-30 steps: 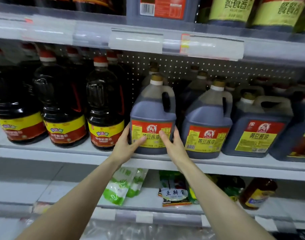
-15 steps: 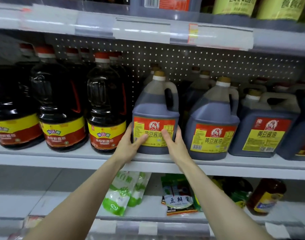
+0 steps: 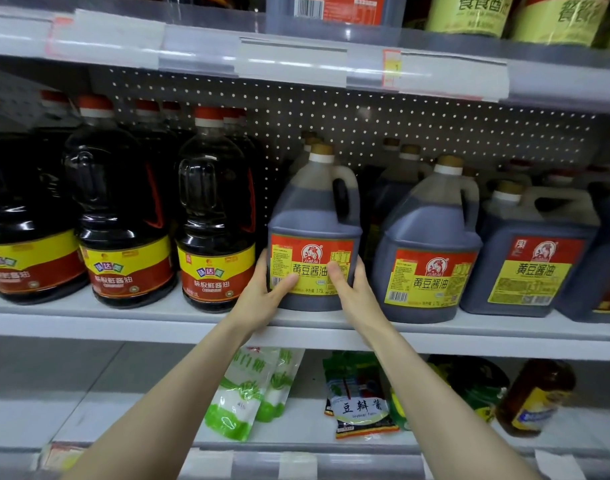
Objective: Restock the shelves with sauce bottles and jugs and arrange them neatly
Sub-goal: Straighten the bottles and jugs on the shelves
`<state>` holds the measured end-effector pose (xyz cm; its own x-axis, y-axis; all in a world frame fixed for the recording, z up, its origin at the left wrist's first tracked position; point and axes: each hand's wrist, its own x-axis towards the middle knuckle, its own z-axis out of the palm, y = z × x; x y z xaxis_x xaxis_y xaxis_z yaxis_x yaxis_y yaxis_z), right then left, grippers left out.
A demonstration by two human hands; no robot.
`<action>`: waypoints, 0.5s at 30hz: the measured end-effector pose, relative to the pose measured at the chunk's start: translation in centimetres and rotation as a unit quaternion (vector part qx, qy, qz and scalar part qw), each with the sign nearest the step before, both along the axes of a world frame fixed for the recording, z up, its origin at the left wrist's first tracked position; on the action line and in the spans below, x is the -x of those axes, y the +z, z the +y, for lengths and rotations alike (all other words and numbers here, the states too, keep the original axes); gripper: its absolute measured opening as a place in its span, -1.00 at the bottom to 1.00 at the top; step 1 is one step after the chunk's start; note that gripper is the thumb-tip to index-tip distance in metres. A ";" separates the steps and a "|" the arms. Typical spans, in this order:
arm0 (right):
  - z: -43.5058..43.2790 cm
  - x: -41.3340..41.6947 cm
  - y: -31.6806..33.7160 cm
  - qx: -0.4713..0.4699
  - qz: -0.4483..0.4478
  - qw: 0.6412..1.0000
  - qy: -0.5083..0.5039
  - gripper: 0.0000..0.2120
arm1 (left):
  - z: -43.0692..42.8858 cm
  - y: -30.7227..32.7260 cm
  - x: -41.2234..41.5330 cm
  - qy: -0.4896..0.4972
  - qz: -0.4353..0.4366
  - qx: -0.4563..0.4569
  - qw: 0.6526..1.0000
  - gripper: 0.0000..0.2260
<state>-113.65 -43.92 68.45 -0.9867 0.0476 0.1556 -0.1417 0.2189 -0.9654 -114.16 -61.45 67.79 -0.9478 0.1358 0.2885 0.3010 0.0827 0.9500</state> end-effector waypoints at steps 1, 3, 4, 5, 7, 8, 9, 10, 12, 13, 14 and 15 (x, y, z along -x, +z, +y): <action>0.0 0.0 -0.1 0.000 -0.003 1.000 -0.001 -0.28 | 0.0 0.0 0.0 -0.001 -0.002 -0.001 1.000 -0.47; -0.2 0.0 -0.1 -0.001 -0.004 1.000 0.000 -0.22 | -0.1 0.1 0.1 -0.006 -0.005 -0.002 1.000 -0.49; -0.3 0.0 -0.1 -0.002 -0.003 1.000 0.001 -0.19 | -0.2 0.1 0.1 -0.008 -0.006 -0.001 1.000 -0.50; -0.3 0.0 -0.1 -0.002 -0.003 1.000 0.002 -0.17 | -0.2 0.1 0.1 -0.007 -0.008 -0.002 1.000 -0.51; -0.3 0.0 -0.1 -0.003 -0.004 1.000 0.003 -0.13 | -0.1 0.1 0.1 -0.002 -0.009 -0.001 1.000 -0.50; -0.3 0.0 -0.1 -0.006 -0.005 1.000 0.003 -0.09 | -0.1 0.1 0.0 0.002 -0.010 0.002 1.000 -0.49; -0.3 0.0 -0.1 -0.008 -0.005 1.000 0.004 -0.04 | 0.0 0.1 -0.1 0.006 -0.011 0.005 1.000 -0.49; -0.3 0.0 -0.1 -0.008 -0.005 1.000 0.003 0.00 | 0.0 0.1 -0.1 0.009 -0.010 0.007 1.000 -0.49; -0.3 0.0 0.0 -0.005 -0.008 1.000 0.004 0.01 | 0.0 0.0 0.0 0.012 -0.008 0.009 1.000 -0.47; -0.3 0.0 0.1 -0.005 -0.009 1.000 0.006 -0.01 | 0.0 0.0 0.1 0.014 -0.008 0.009 1.000 -0.46; -0.3 -0.1 0.2 -0.004 -0.008 1.000 0.006 -0.03 | 0.0 0.0 0.1 0.015 -0.008 0.011 1.000 -0.46; -0.3 -0.1 0.3 -0.003 -0.009 1.000 0.005 -0.04 | 0.0 0.0 0.1 0.017 -0.007 0.013 1.000 -0.47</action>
